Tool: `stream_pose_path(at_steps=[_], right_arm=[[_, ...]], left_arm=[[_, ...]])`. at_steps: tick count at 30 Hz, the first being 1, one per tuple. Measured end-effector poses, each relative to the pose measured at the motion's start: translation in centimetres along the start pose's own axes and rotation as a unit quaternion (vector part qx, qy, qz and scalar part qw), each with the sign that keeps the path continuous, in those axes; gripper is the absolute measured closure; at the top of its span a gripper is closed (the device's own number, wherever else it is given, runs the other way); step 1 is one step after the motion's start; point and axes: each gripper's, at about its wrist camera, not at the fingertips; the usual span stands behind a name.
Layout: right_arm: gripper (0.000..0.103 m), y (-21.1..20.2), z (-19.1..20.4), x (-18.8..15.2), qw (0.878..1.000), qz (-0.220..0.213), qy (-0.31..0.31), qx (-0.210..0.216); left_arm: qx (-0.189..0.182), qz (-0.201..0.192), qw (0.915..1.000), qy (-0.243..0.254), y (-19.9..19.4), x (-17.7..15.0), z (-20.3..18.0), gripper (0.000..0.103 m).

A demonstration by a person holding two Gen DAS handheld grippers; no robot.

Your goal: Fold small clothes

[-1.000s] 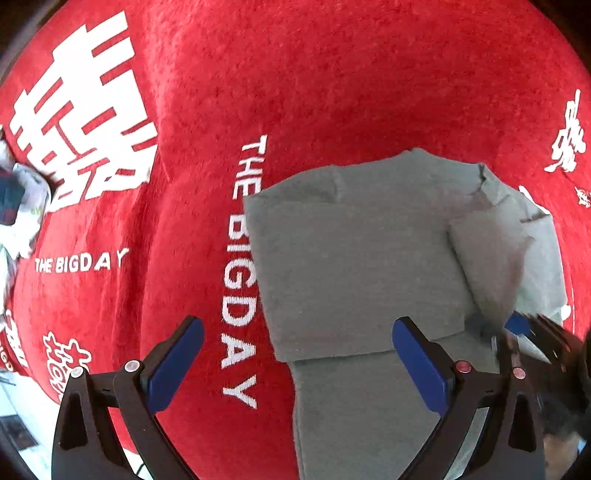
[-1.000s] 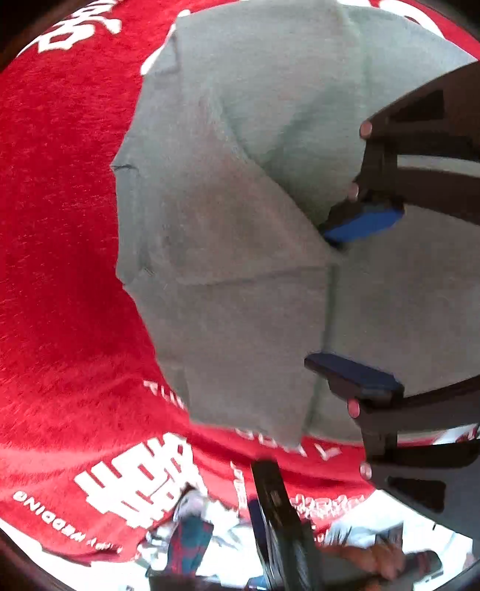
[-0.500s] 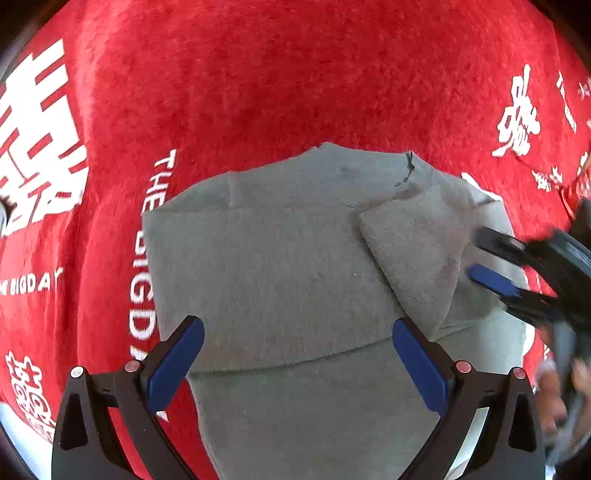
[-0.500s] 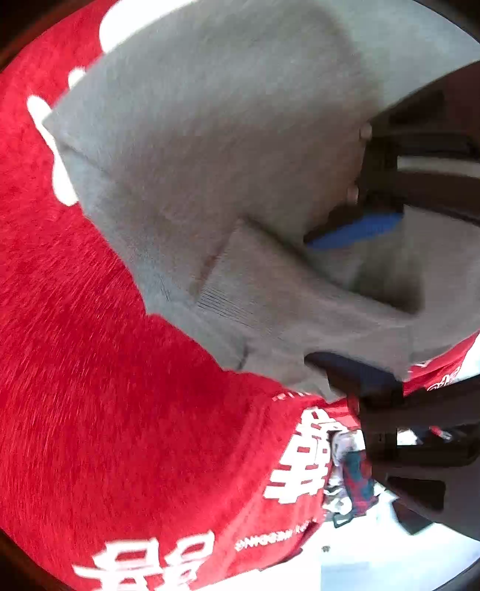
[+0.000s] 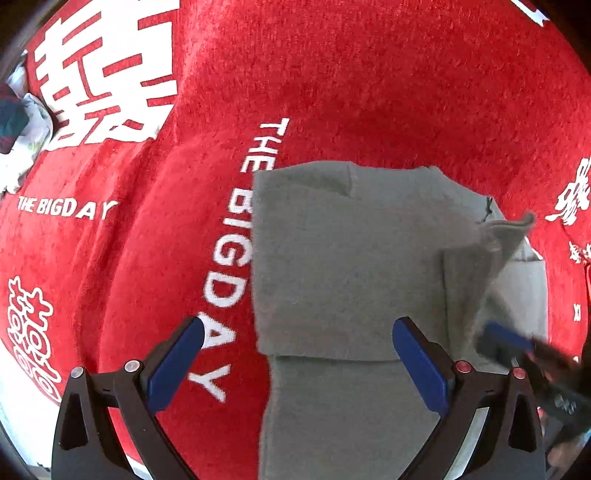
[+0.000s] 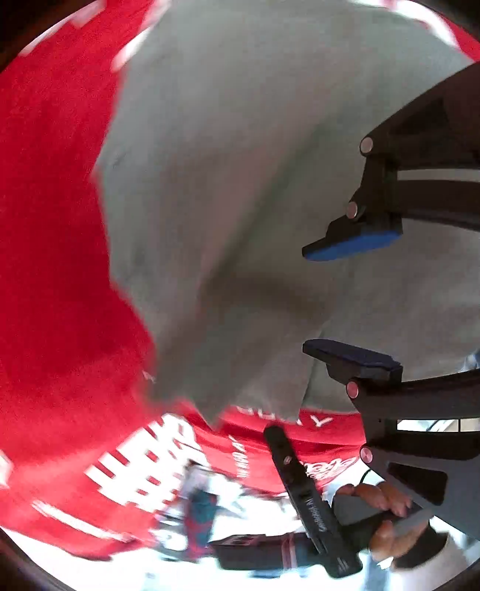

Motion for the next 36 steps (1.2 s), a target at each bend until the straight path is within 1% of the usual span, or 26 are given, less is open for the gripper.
stream_pose_path(at_steps=[1,2,3,5,9,10,12,13,15,17,19,21,24,25,26,27,28,29,30,31,32,33,34,35,36], right_arm=[[0.055,-1.2,-1.7,-0.1,1.0,-0.01,0.025,0.0],[0.055,-3.3,-4.4,-0.8,0.997,-0.031,0.069,-0.002],[0.055,-4.5,-5.8,-1.2,0.995,-0.043,0.091,-0.003],[0.055,-6.9,-9.0,-2.2,0.987,-0.072,0.146,-0.001],[0.053,-8.5,-13.3,-2.1,0.966,-0.118,0.226,0.046],[0.054,-8.5,-13.7,-1.8,0.963,-0.124,0.232,0.053],[0.091,-8.9,-14.2,-1.0,0.96,-0.139,0.231,0.07],[0.097,-9.3,-14.1,-0.6,0.961,-0.147,0.223,0.069],[0.097,-10.4,-14.4,-0.3,0.962,-0.167,0.207,0.066],[0.097,-10.8,-15.7,-0.3,0.96,-0.169,0.215,0.061],[0.097,-10.6,-16.7,-0.5,0.959,-0.162,0.225,0.06],[0.096,-10.2,-17.3,-0.6,0.961,-0.152,0.225,0.063],[0.094,-9.3,-17.4,-0.8,0.961,-0.14,0.229,0.062],[0.091,-9.2,-17.5,-0.7,0.96,-0.138,0.234,0.063],[0.091,-9.3,-17.7,-0.8,0.958,-0.139,0.241,0.068],[0.091,-9.3,-17.6,-0.8,0.957,-0.138,0.245,0.069],[0.09,-9.8,-17.3,-0.6,0.958,-0.143,0.239,0.065],[0.092,-10.2,-16.8,-0.4,0.962,-0.147,0.225,0.057],[0.092,-10.7,-16.0,-0.2,0.966,-0.152,0.204,0.042],[0.092,-11.1,-15.3,0.1,0.972,-0.151,0.179,0.02],[0.092,-11.1,-14.9,0.3,0.978,-0.136,0.158,-0.008],[0.092,-10.7,-14.9,0.3,0.982,-0.118,0.147,-0.03],[0.092,-10.3,-15.1,0.2,0.984,-0.099,0.14,-0.047],[0.091,-9.7,-15.2,0.0,0.986,-0.075,0.136,-0.054],[0.09,-9.7,-15.2,-0.2,0.988,-0.062,0.134,-0.048]], left_arm=[[-0.004,0.0,1.0,0.002,0.0,0.0,-0.3,0.001],[-0.01,0.0,0.9999,0.006,0.1,0.0,-0.7,0.001],[-0.018,0.0,0.9998,0.011,0.2,0.1,-1.4,0.001],[-0.03,0.004,0.9994,0.017,0.5,0.2,-2.2,0.001],[-0.063,0.031,0.9974,0.019,2.3,0.4,-4.2,0.001],[-0.065,0.041,0.9969,0.017,3.0,0.4,-4.7,0.001],[-0.061,0.054,0.9966,0.01,4.1,0.4,-5.3,0.001],[-0.058,0.056,0.9967,0.008,4.4,0.4,-5.6,0.001],[-0.05,0.05,0.9975,0.007,4.3,0.4,-5.9,0.001],[-0.044,0.038,0.9983,0.011,3.7,0.5,-6.0,0.001],[-0.038,0.036,0.9985,0.015,3.7,0.5,-5.9,0.001],[-0.035,0.04,0.9984,0.014,4.1,0.6,-5.7,0.001],[-0.041,0.048,0.9979,0.014,4.7,0.8,-6.0,0.001],[-0.042,0.047,0.9979,0.016,4.8,0.9,-6.2,0.002],[-0.048,0.048,0.9975,0.018,4.9,1.0,-6.5,0.019],[-0.05,0.049,0.9972,0.026,4.9,1.2,-6.9,0.031],[-0.037,0.045,0.9976,0.038,4.8,1.3,-7.3,0.057],[-0.034,0.038,0.9974,0.052,4.3,1.6,-7.6,0.089],[-0.051,0.039,0.9965,0.054,3.9,1.7,-7.5,0.094],[-0.067,0.035,0.9959,0.048,3.3,1.9,-7.1,0.094],[-0.074,0.028,0.9959,0.044,2.8,2.1,-6.6,0.094],[-0.07,0.021,0.9962,0.047,2.4,2.1,-6.2,0.094],[-0.061,0.023,0.9965,0.052,2.6,2.0,-5.9,0.094],[-0.05,0.03,0.9967,0.058,3.2,1.8,-5.7,0.094],[-0.03,0.044,0.9966,0.063,4.2,1.4,-5.4,0.094]])
Point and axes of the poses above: each gripper's, at about its wrist camera, not at the fingertips, and y roughly the way its jaws point, z to its left, x to its top, and after that the axes turned 10 degrees about x, right-handed
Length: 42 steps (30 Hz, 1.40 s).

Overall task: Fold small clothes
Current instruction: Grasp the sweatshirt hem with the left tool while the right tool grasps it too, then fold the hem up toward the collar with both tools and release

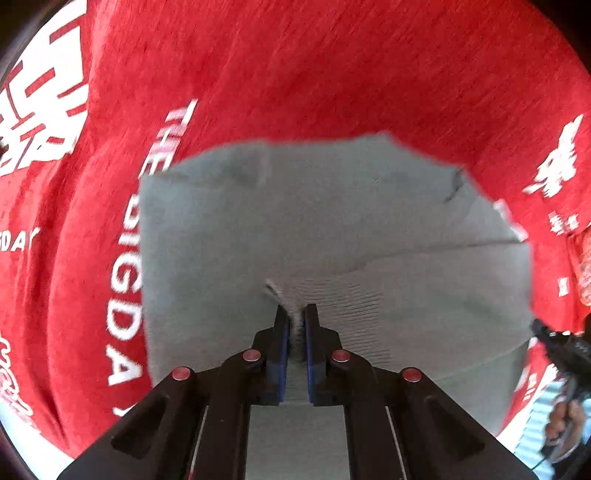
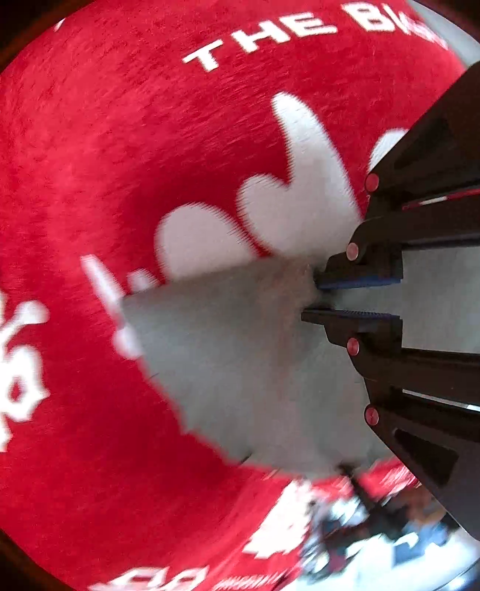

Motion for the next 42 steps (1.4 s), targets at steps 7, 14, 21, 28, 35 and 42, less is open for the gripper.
stream_pose_path(at_steps=[7,14,21,28,35,42], right_arm=[[0.051,-4.7,-0.9,2.0,0.998,-0.041,0.015,0.036],[0.053,2.0,0.5,10.1,1.0,0.007,-0.023,-0.007],[0.095,2.1,5.2,10.2,0.971,0.001,-0.198,-0.13],[0.09,0.9,1.3,10.9,0.981,0.003,-0.137,-0.135],[0.071,-2.1,3.7,7.5,0.987,0.017,-0.133,-0.084],[0.061,-0.4,4.0,3.2,0.992,0.082,-0.094,-0.016]], left_arm=[[0.045,-0.019,0.9988,0.008,-2.0,-0.5,1.7,0.094],[0.049,-0.025,0.9985,-0.005,-3.4,-0.5,1.9,0.094],[0.048,-0.027,0.9984,-0.013,-1.7,-0.3,-2.0,0.094],[0.089,-0.025,0.9957,-0.011,-0.5,-0.1,-2.6,0.094],[0.105,-0.019,0.9935,-0.04,-2.8,-1.3,0.5,0.094],[0.064,-0.029,0.9971,-0.03,-3.4,-1.7,-2.4,0.094]])
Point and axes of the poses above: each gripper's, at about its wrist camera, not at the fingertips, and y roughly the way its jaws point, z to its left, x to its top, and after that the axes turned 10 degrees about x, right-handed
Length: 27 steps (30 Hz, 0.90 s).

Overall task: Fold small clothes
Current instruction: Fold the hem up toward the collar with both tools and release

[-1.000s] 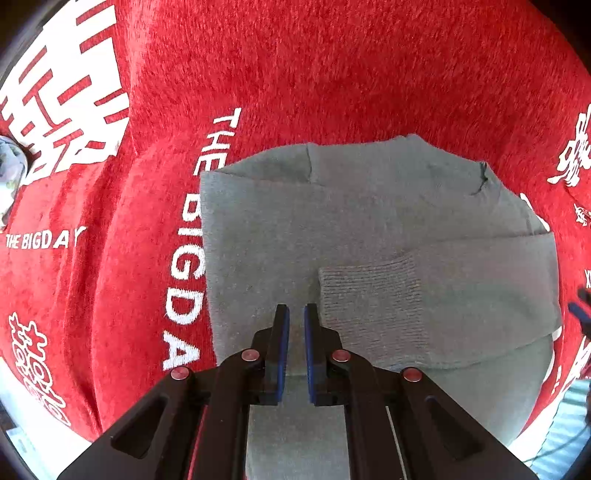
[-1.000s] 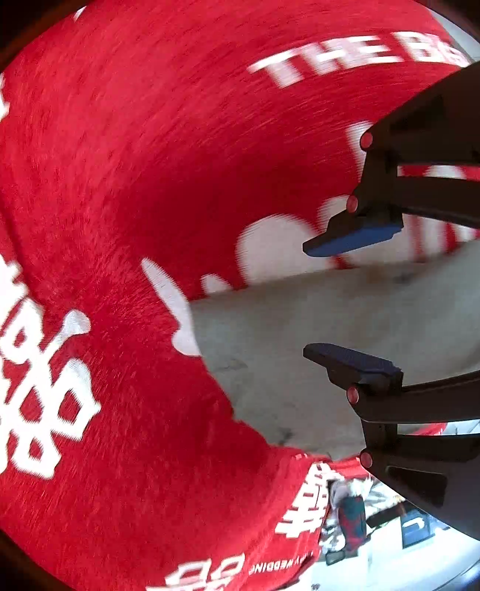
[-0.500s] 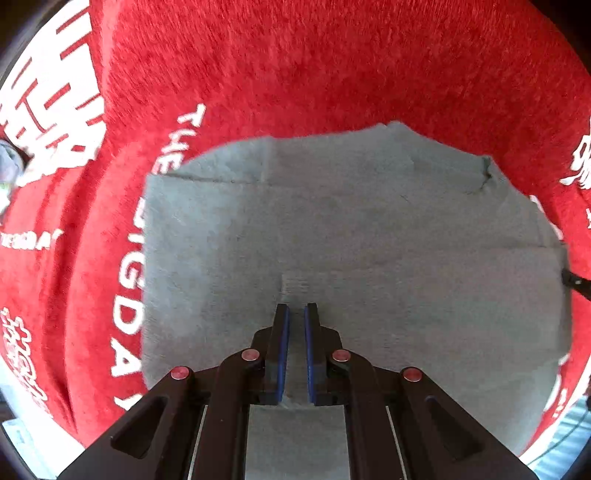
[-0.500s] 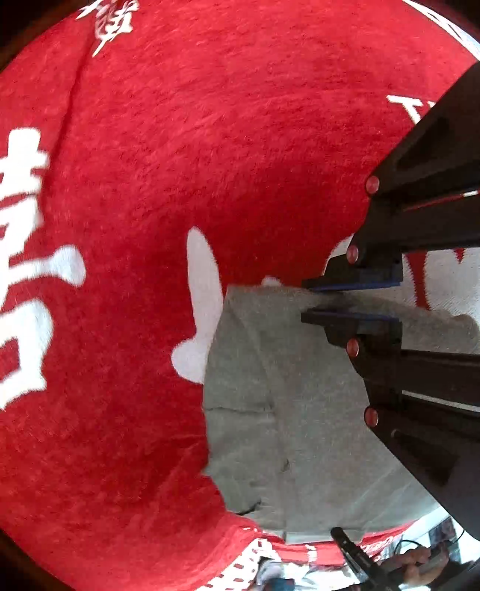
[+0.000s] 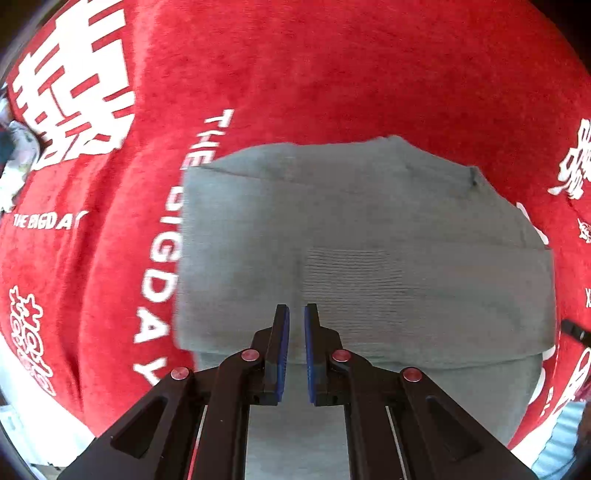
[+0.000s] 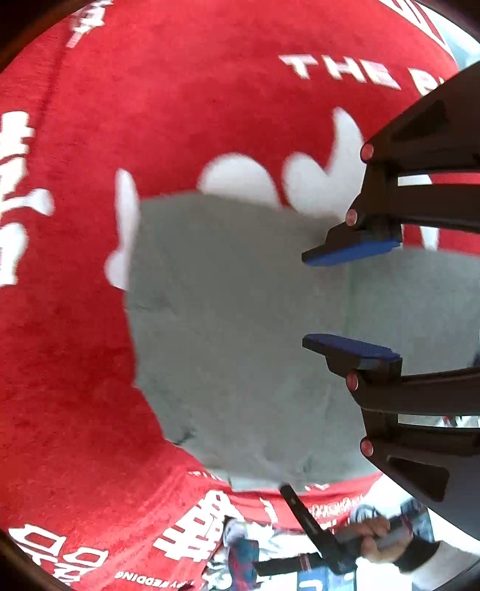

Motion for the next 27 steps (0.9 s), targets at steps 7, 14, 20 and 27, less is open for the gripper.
stream_pose_path(at_steps=[7,14,20,27], right_arm=[[0.061,3.0,-3.4,-1.2,0.986,-0.005,0.148,0.082],[0.097,2.7,-3.1,-1.8,0.993,-0.004,0.11,0.034],[0.093,1.2,-1.1,-1.8,0.998,0.01,0.057,0.018],[0.067,0.3,0.6,-2.0,1.0,0.011,0.015,0.007]], left_arm=[[0.001,0.009,0.9999,0.008,2.2,-0.8,-2.6,0.094],[0.009,0.013,0.9998,0.007,1.5,-1.2,-2.8,0.094],[0.025,0.014,0.9996,0.007,0.2,-2.2,-2.6,0.093],[0.022,0.017,0.9993,-0.024,-1.2,-3.2,-2.0,0.093]])
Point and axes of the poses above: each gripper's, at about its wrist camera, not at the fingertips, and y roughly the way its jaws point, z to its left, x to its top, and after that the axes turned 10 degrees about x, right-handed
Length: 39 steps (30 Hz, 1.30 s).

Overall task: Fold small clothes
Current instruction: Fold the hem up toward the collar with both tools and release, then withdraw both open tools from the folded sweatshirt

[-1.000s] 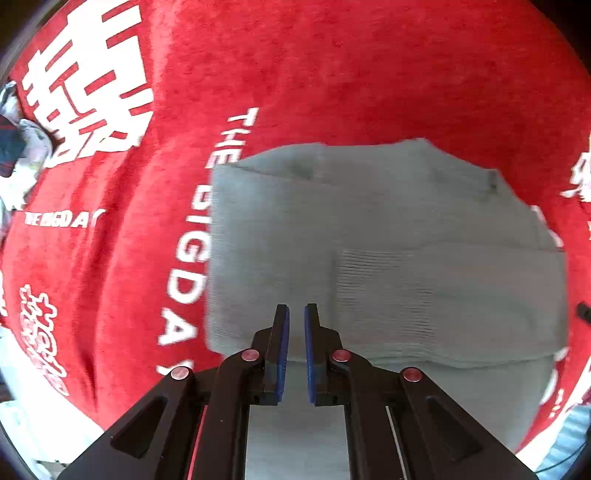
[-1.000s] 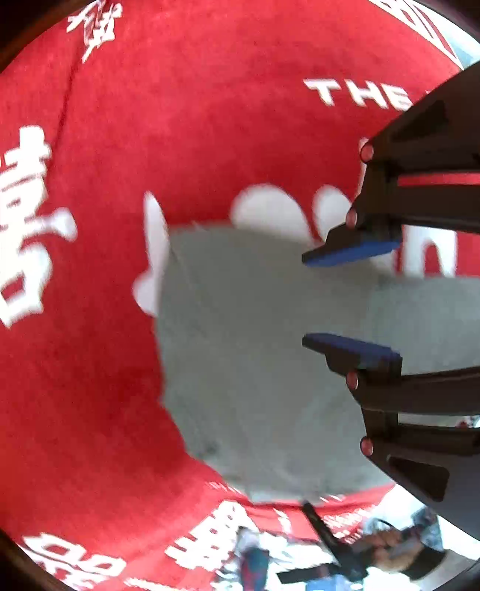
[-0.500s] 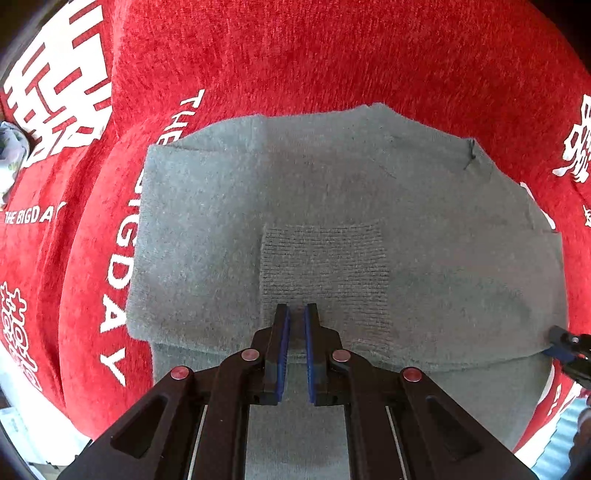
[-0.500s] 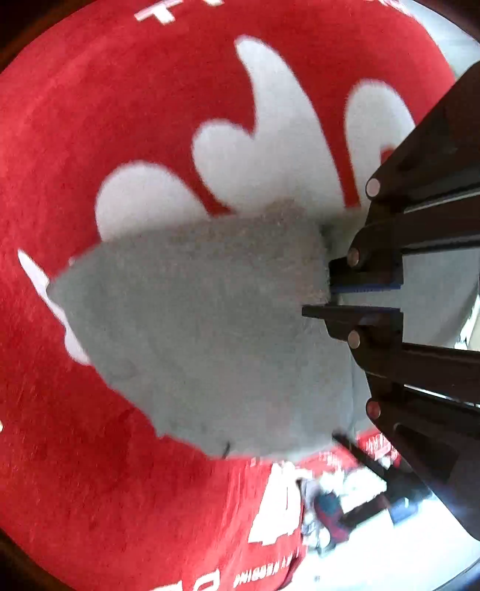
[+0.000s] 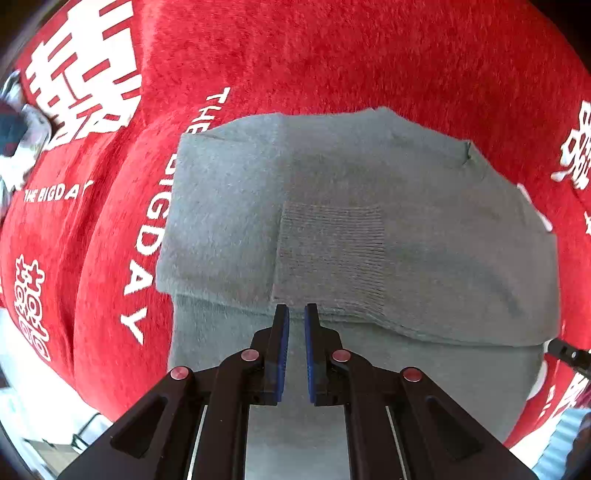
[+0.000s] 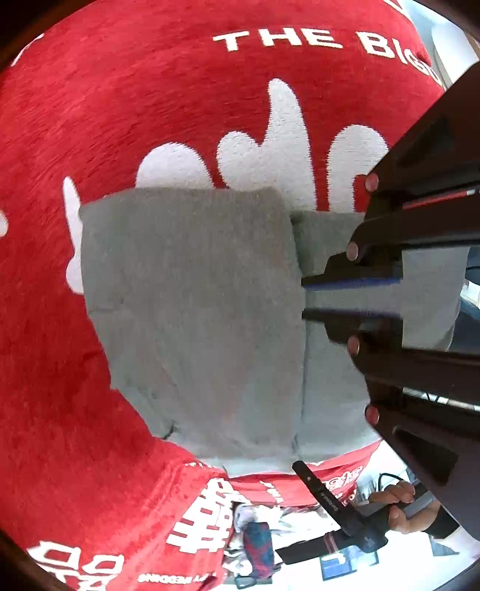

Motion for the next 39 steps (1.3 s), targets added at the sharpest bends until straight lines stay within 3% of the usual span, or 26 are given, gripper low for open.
stream_pose_path(at_steps=[1,7,8,9,10,11,12,14,20,31,39], right_arm=[[0.05,-0.1,0.5,-0.1,1.0,-0.002,-0.009,-0.001],[0.043,-0.4,1.6,-0.6,0.999,0.001,-0.038,-0.002],[0.04,-0.4,1.9,-0.6,0.999,0.002,-0.04,-0.001],[0.04,-0.5,1.9,-0.7,0.999,0.001,-0.042,-0.001],[0.04,-0.6,2.0,-0.7,0.999,0.001,-0.045,-0.001],[0.04,-0.8,2.1,-0.8,0.999,0.0,-0.047,-0.001],[0.04,-0.8,2.2,-0.9,0.999,0.0,-0.049,-0.001],[0.028,-0.8,2.4,-0.9,0.999,-0.001,-0.054,0.001],[0.021,-1.2,2.9,-1.3,0.998,-0.014,-0.069,0.001],[0.017,-1.3,3.2,-3.6,0.996,-0.017,-0.076,0.034],[0.017,0.4,3.3,-7.8,0.994,0.018,-0.04,0.1]], left_arm=[[-0.005,0.003,1.0,-0.004,-0.2,-0.2,0.0,0.093],[-0.007,0.007,0.9998,-0.015,-0.3,-0.9,0.5,0.093],[-0.008,0.01,0.9998,-0.016,-0.5,-1.1,0.4,0.083],[-0.01,0.014,0.9997,-0.02,-0.6,-1.3,0.3,0.064],[-0.007,0.014,0.9996,-0.022,-0.7,-1.4,0.4,0.011],[0.014,0.003,0.9995,-0.029,-1.1,-1.6,0.6,0.002],[0.024,-0.007,0.9993,-0.029,-1.7,-2.0,0.4,0.001],[0.031,-0.011,0.9991,-0.026,-2.2,-2.2,0.4,0.001],[0.055,-0.02,0.9974,-0.042,-2.7,-2.4,1.1,0.001],[0.032,-0.022,0.9988,-0.028,-2.9,-4.5,1.5,0.001],[0.005,-0.029,0.9994,-0.02,-3.3,-7.3,3.0,0.001]])
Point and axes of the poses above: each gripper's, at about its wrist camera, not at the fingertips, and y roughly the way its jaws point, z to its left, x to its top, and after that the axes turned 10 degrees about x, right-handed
